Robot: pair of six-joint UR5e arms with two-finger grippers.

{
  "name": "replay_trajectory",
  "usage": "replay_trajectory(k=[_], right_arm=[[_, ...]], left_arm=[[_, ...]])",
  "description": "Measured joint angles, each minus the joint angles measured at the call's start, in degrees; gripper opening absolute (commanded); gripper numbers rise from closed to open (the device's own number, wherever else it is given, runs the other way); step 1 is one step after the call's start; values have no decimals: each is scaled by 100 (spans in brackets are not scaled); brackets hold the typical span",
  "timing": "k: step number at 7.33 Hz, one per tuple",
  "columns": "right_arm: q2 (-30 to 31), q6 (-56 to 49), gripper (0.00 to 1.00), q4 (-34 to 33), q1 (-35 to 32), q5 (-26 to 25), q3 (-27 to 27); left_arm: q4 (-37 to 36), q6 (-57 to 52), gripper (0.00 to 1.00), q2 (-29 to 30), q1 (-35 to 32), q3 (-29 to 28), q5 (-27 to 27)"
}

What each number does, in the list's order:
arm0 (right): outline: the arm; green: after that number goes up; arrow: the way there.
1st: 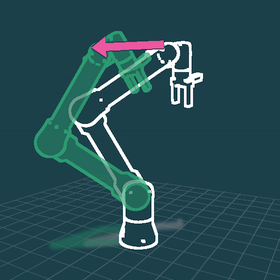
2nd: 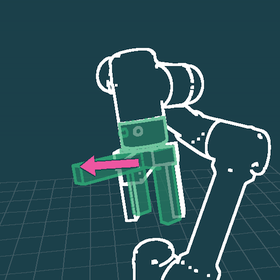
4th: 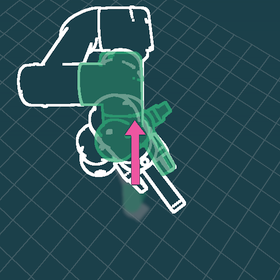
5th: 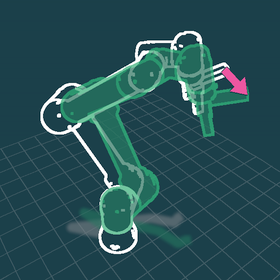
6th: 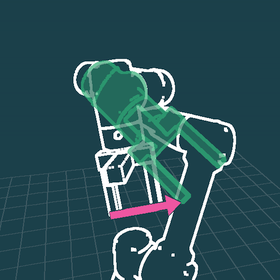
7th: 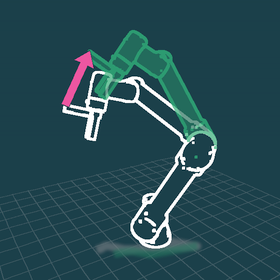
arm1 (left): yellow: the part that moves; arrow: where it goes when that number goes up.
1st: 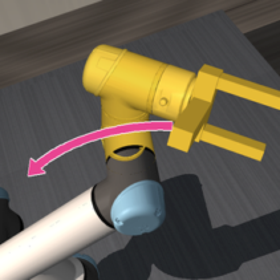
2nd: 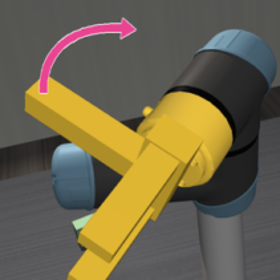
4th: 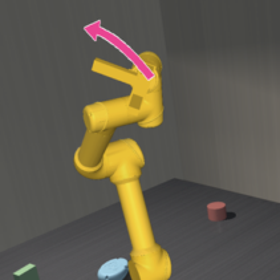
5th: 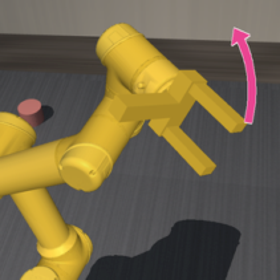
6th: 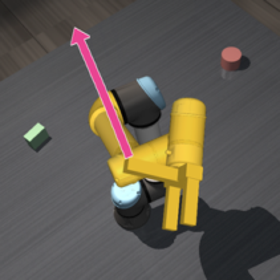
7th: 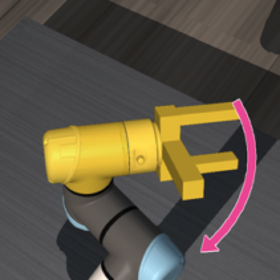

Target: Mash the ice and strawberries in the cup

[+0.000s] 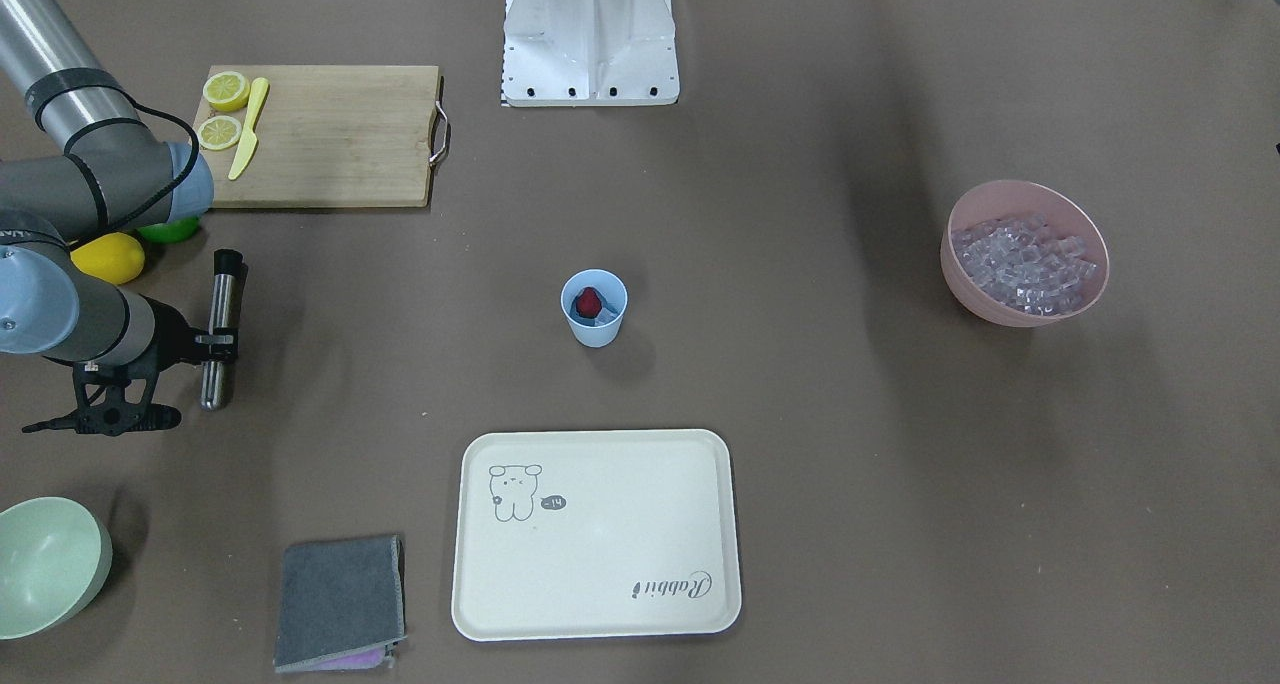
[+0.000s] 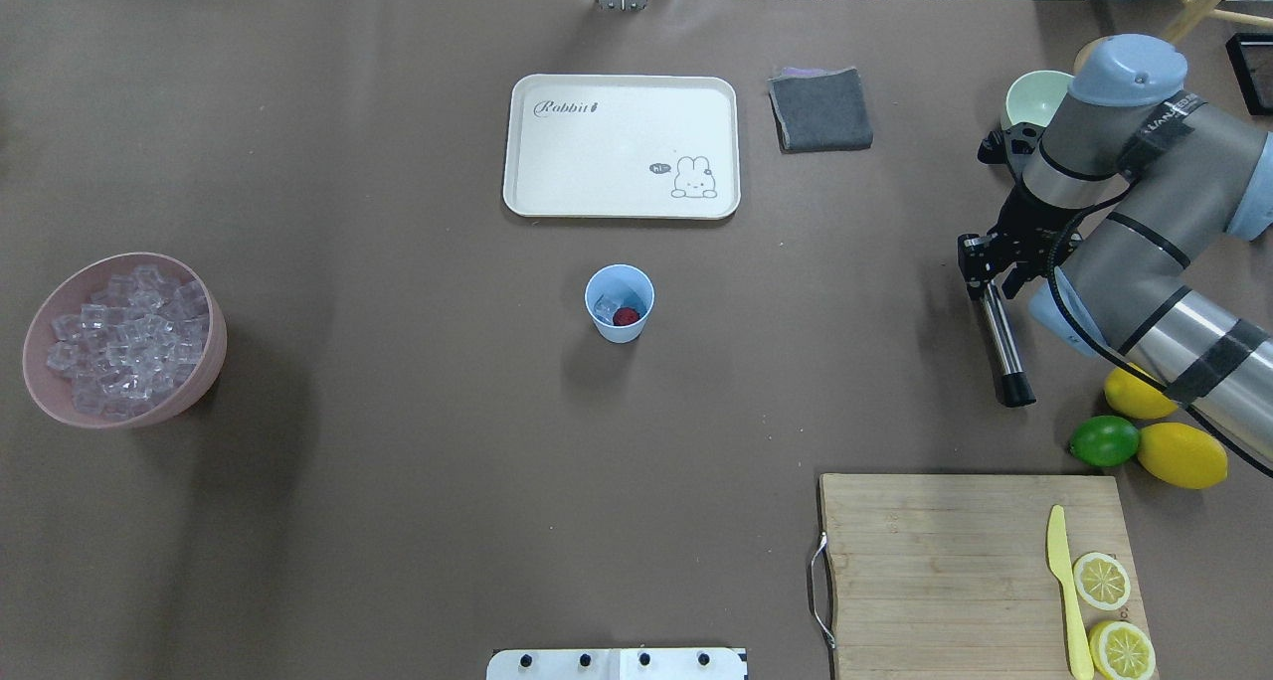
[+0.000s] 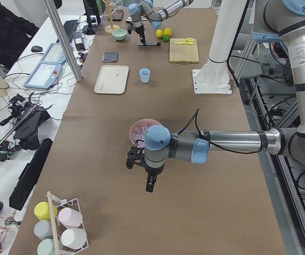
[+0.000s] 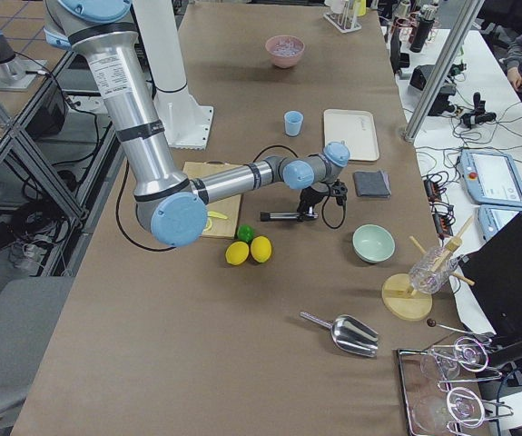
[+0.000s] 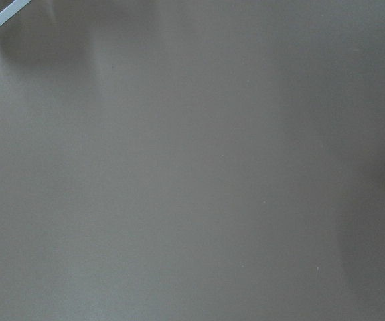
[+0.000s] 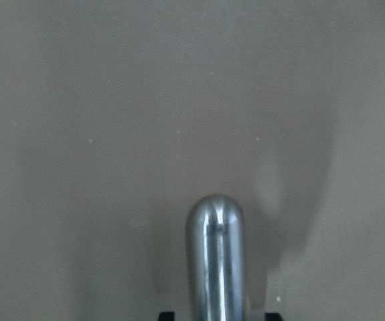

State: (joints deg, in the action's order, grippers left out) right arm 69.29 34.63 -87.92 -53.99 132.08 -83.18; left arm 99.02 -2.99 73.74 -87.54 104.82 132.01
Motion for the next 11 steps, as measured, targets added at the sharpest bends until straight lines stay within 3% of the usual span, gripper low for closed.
replay_trajectory(k=[3, 6, 8, 11], right_arm=[[-178, -30, 100, 39, -391, -82, -109], [46, -798, 100, 1, -1361, -118, -294], [899, -1777, 100, -26, -2061, -114, -667], [2314, -2450, 100, -28, -2767, -125, -1275]], left_arm=[[-16, 0, 99, -3, 0, -31, 6], [-31, 5, 99, 6, 0, -48, 43], [-32, 19, 99, 9, 5, -46, 20], [-39, 37, 99, 23, 6, -25, 30]])
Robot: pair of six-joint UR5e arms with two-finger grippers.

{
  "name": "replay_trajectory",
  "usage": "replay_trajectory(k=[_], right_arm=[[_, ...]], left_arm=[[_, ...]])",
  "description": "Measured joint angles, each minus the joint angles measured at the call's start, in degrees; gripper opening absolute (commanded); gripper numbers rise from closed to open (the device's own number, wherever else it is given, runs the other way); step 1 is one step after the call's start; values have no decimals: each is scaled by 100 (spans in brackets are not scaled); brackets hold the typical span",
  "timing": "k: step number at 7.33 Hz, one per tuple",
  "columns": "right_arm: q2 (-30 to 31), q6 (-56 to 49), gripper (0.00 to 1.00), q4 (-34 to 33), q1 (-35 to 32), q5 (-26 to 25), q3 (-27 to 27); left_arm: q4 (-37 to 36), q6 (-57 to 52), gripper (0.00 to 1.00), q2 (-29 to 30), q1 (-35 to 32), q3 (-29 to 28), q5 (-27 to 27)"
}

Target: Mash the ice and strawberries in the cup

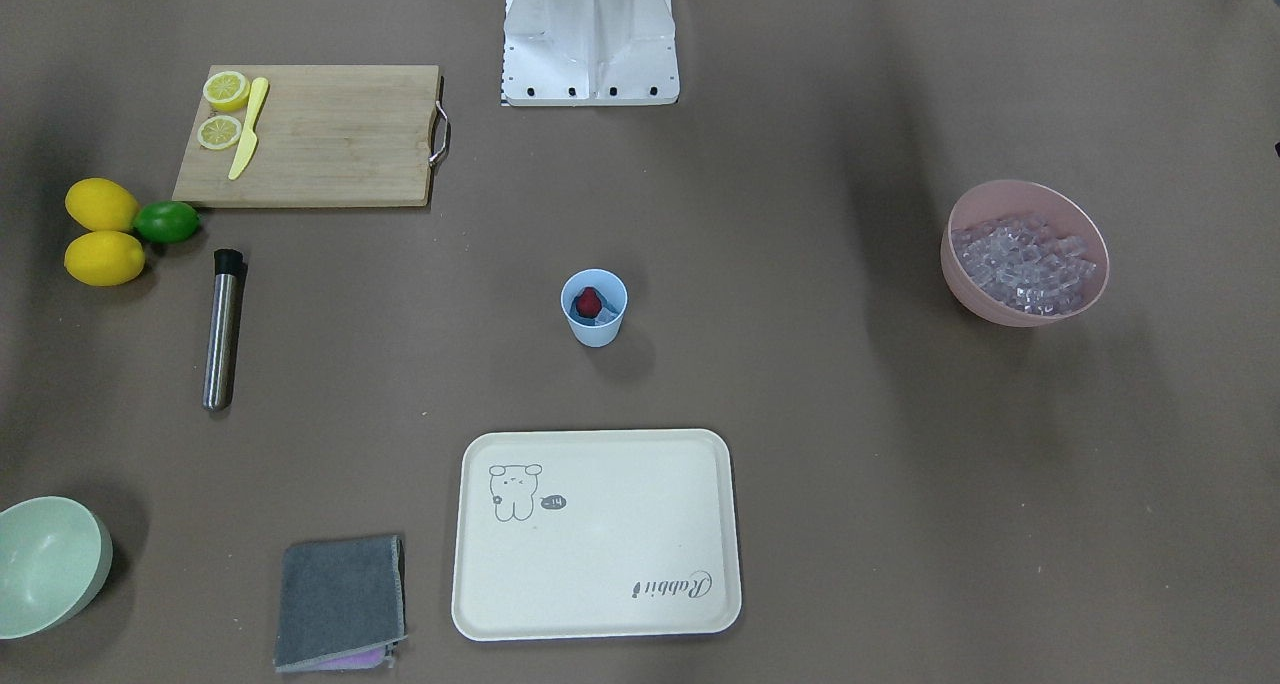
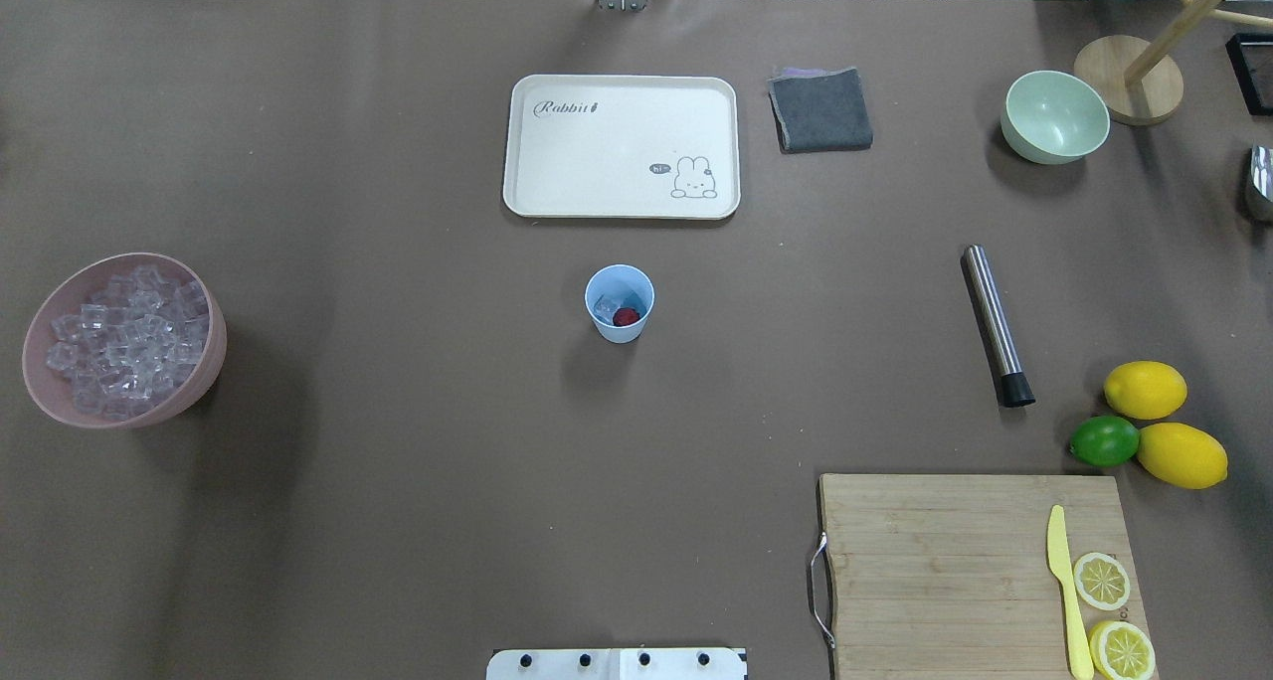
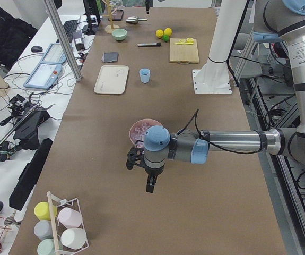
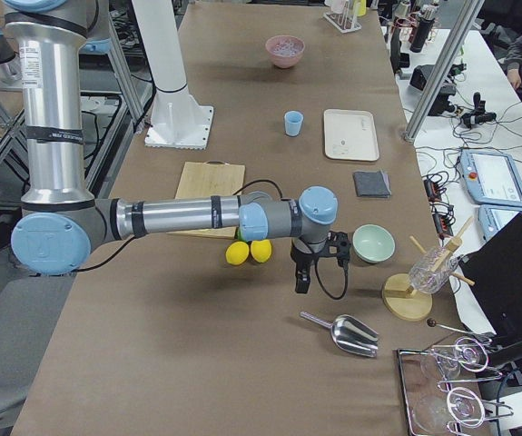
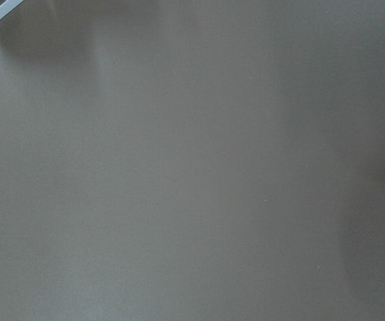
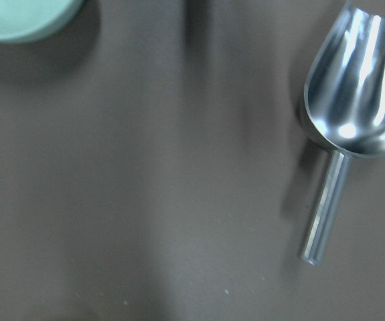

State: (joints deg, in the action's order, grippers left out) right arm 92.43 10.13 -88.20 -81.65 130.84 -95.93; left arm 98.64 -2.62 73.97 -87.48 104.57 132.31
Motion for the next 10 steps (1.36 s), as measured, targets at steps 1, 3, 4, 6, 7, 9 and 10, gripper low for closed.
replay_trajectory(k=[1, 3, 4, 6, 7, 9, 10], right_arm=[[318, -365, 100, 7, -289, 3, -79], [922, -823, 100, 42, -598, 9, -256], [1163, -879, 100, 47, -664, 18, -374], [1426, -884, 100, 38, -752, 9, -546], [1475, -871, 100, 46, -809, 15, -603], [1506, -879, 100, 63, -905, 80, -618], [1506, -861, 100, 62, -917, 98, -598]], left_arm=[[-15, 90, 99, 44, 1, 12, 10], [0, 659, 99, 152, 17, 34, 39], [9, 814, 99, 203, 29, 34, 45], [14, 893, 99, 237, 43, 31, 48], [15, 898, 99, 235, 46, 28, 49], [21, 888, 99, 206, 47, 33, 49], [23, 882, 99, 195, 47, 35, 49]])
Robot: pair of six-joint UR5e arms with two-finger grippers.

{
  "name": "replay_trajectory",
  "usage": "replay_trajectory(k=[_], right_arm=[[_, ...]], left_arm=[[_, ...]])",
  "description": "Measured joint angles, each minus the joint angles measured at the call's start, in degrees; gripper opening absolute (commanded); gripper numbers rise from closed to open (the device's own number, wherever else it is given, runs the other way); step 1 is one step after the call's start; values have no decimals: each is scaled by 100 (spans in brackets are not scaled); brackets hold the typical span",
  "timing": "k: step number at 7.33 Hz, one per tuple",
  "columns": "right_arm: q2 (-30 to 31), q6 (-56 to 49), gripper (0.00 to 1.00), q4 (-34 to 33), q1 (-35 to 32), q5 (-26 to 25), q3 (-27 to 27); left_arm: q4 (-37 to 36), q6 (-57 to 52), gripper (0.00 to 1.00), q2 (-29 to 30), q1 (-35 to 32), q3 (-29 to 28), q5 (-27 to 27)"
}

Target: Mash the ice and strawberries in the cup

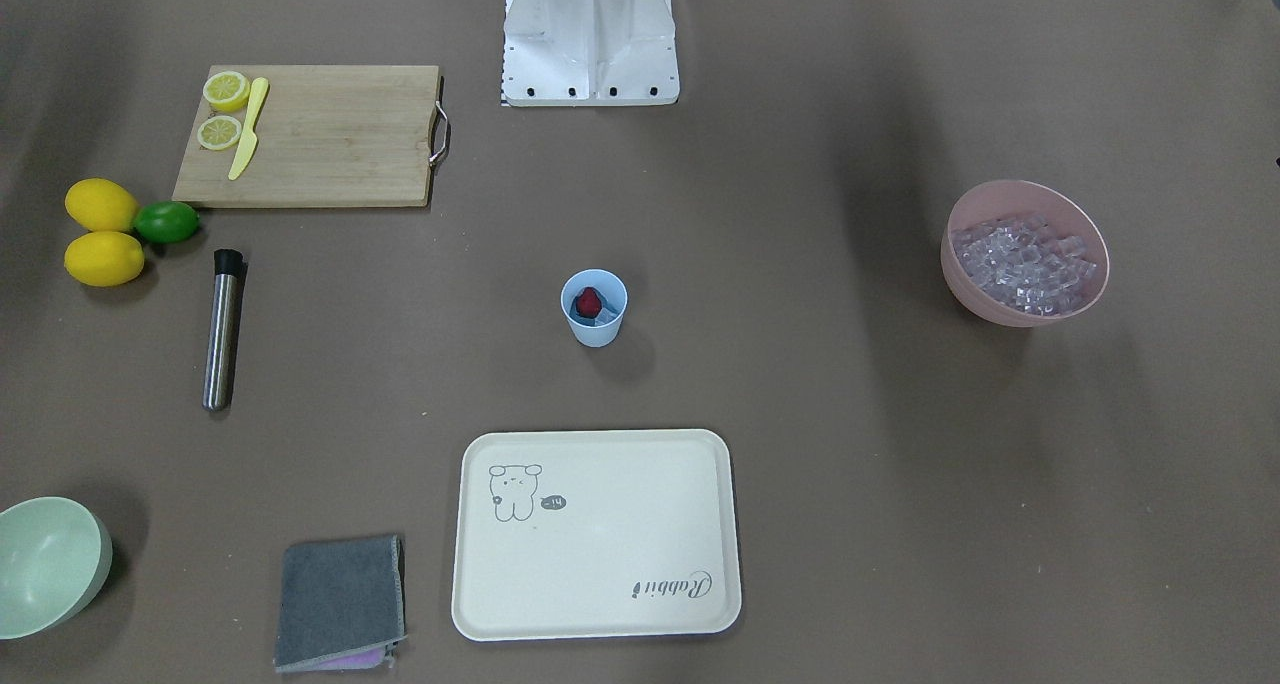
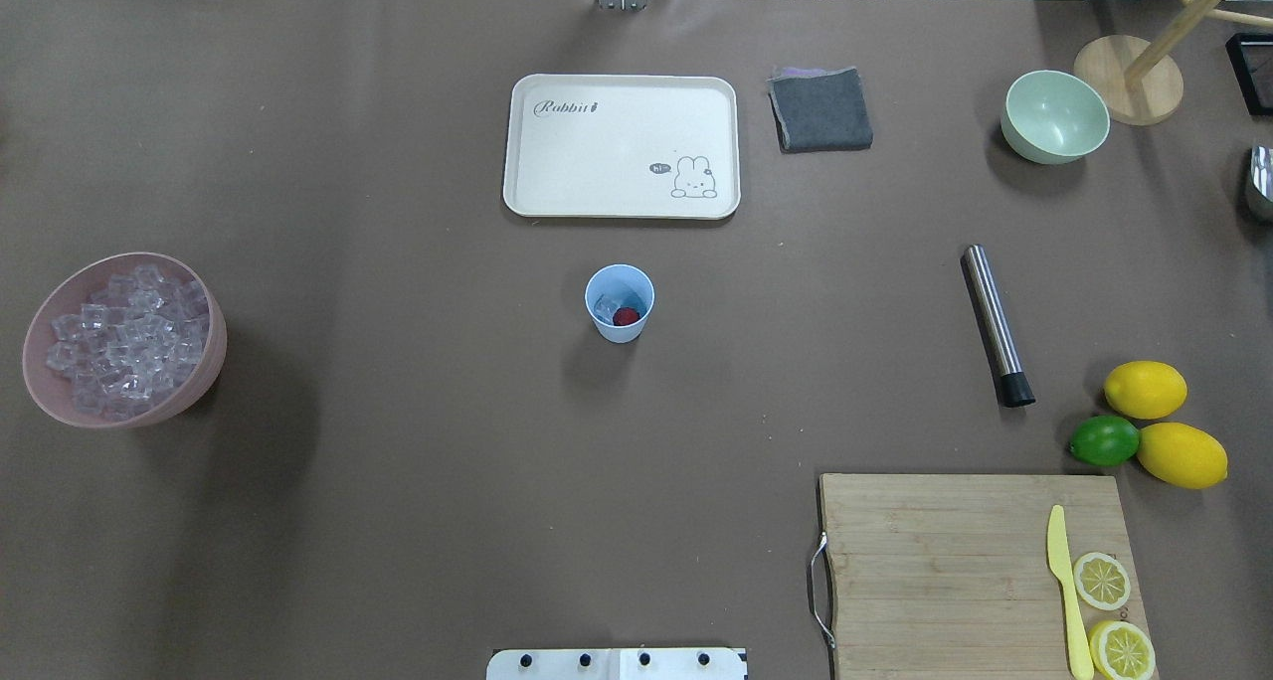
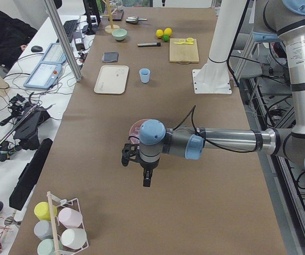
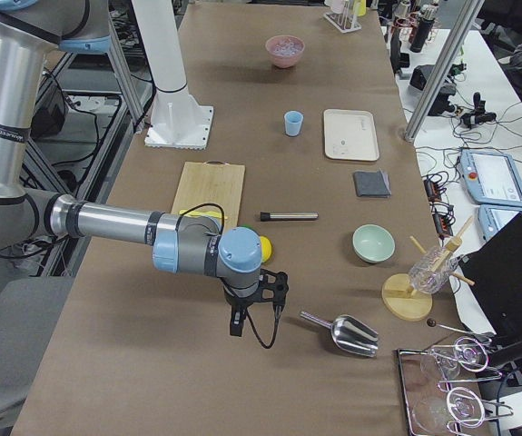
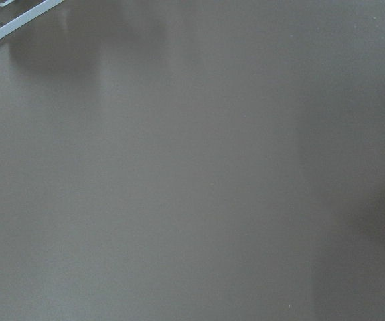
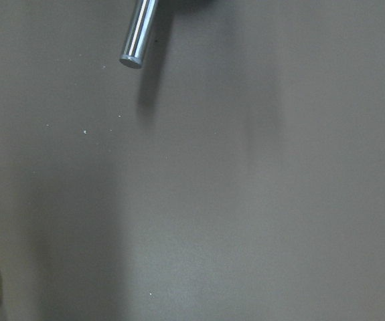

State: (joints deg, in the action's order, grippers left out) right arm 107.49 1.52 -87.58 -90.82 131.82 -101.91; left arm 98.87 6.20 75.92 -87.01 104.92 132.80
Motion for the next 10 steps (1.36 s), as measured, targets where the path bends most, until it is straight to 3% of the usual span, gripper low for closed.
replay_trajectory(k=[10], right_arm=[[-115, -30, 100, 13, -6, 26, -192]], left_arm=[[1, -5, 99, -10, 0, 6, 0]])
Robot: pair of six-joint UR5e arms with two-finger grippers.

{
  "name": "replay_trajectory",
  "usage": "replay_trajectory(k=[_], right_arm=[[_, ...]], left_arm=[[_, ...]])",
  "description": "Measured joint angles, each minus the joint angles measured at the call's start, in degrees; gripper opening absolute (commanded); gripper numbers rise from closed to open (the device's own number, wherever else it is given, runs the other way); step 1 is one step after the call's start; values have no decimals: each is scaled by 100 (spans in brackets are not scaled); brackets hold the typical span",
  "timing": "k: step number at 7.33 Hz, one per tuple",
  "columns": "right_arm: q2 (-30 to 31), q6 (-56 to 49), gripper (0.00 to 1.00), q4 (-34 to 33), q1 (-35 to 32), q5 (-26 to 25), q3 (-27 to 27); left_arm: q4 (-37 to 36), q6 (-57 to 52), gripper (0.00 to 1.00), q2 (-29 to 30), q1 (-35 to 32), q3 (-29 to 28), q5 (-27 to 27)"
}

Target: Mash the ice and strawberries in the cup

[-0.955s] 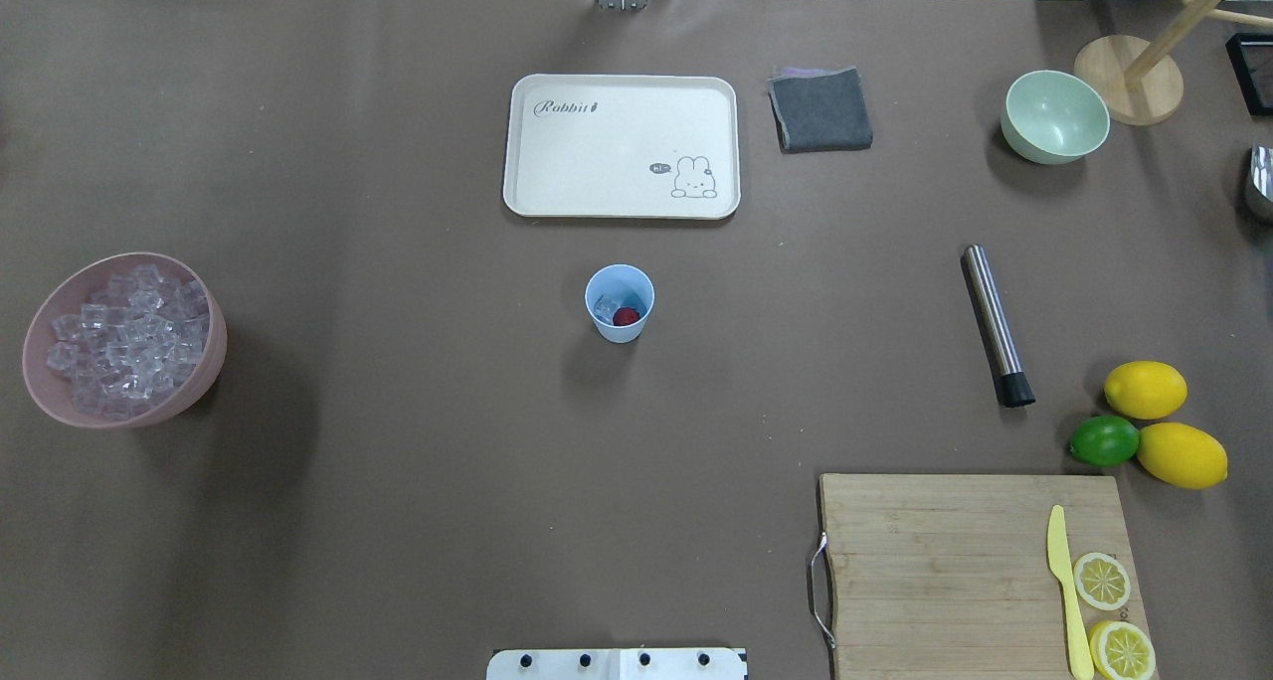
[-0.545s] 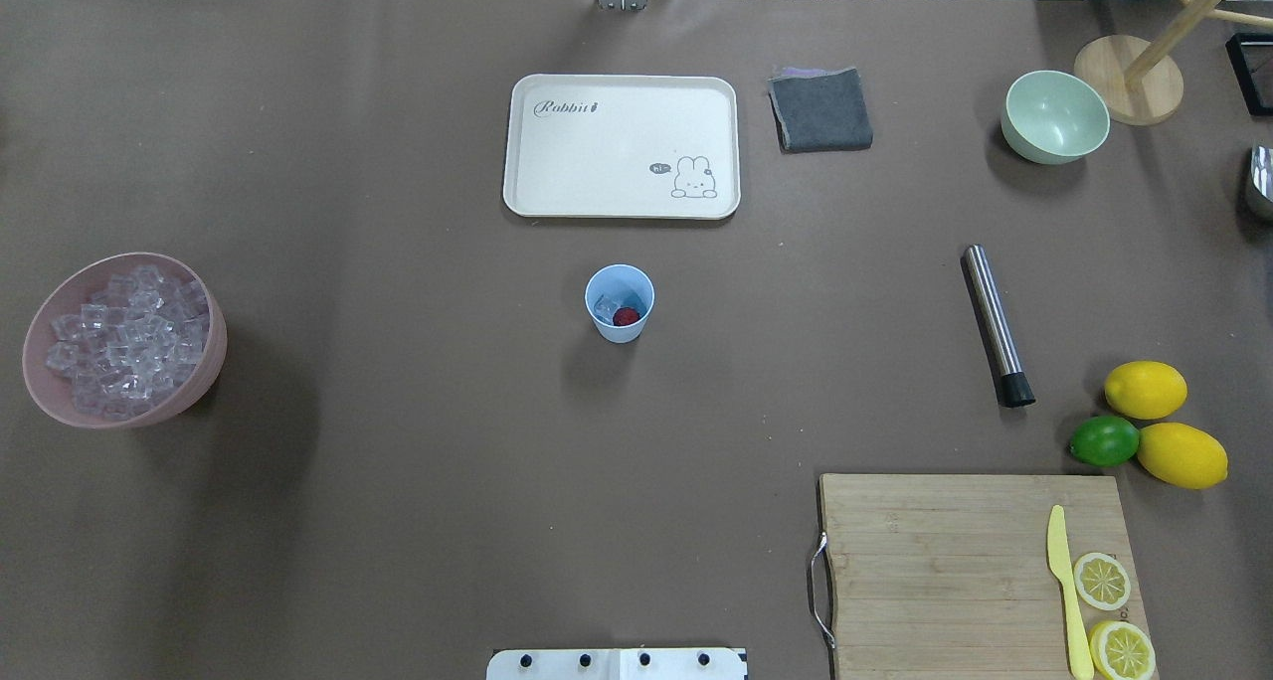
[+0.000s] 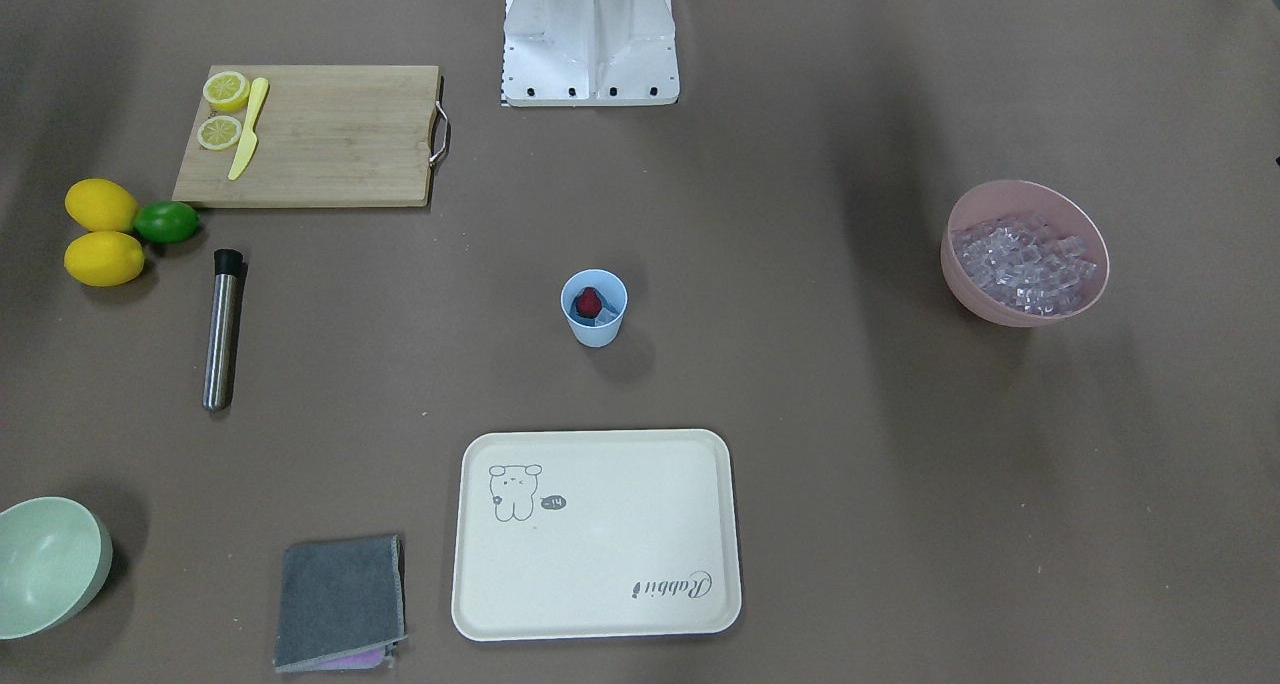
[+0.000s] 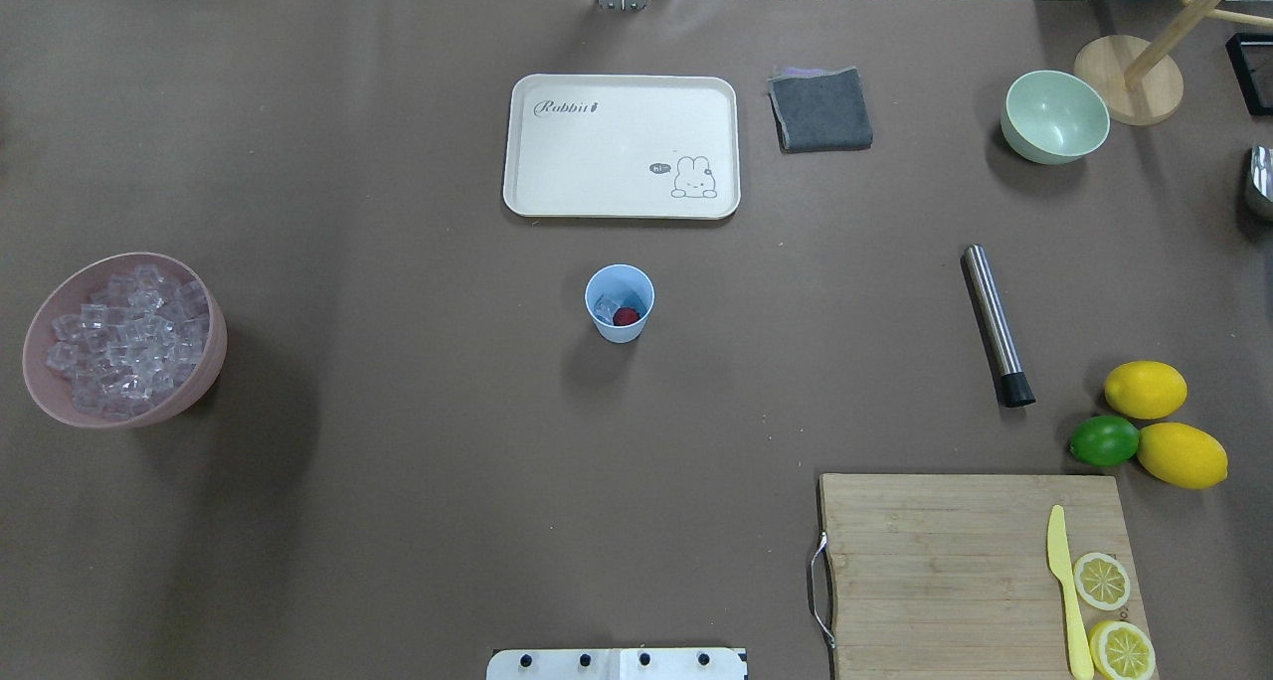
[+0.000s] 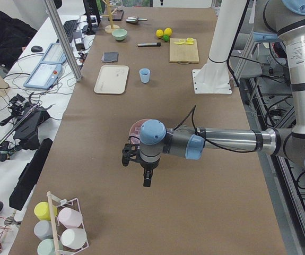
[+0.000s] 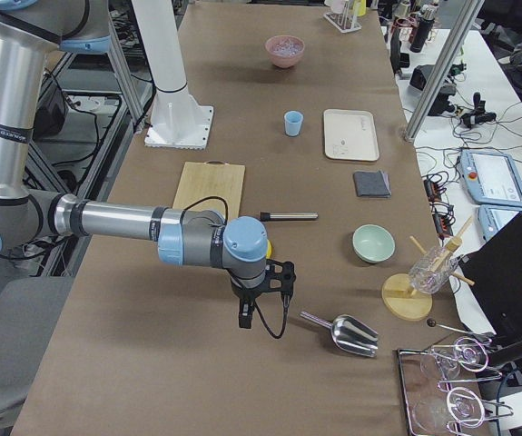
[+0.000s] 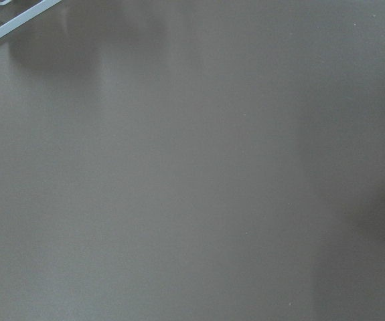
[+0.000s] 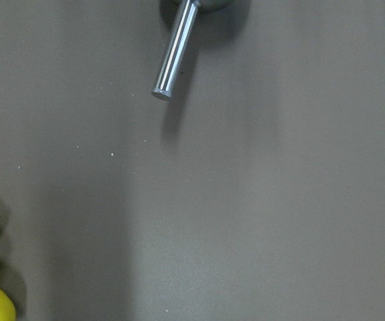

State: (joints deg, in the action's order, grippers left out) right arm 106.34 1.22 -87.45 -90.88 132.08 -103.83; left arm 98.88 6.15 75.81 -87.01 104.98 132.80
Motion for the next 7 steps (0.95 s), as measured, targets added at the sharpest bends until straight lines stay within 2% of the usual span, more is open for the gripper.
replay_trajectory(k=[7], right_arm=[[5, 1, 100, -59, 0, -17, -216]], left_arm=[[-9, 0, 99, -13, 8, -15, 0]])
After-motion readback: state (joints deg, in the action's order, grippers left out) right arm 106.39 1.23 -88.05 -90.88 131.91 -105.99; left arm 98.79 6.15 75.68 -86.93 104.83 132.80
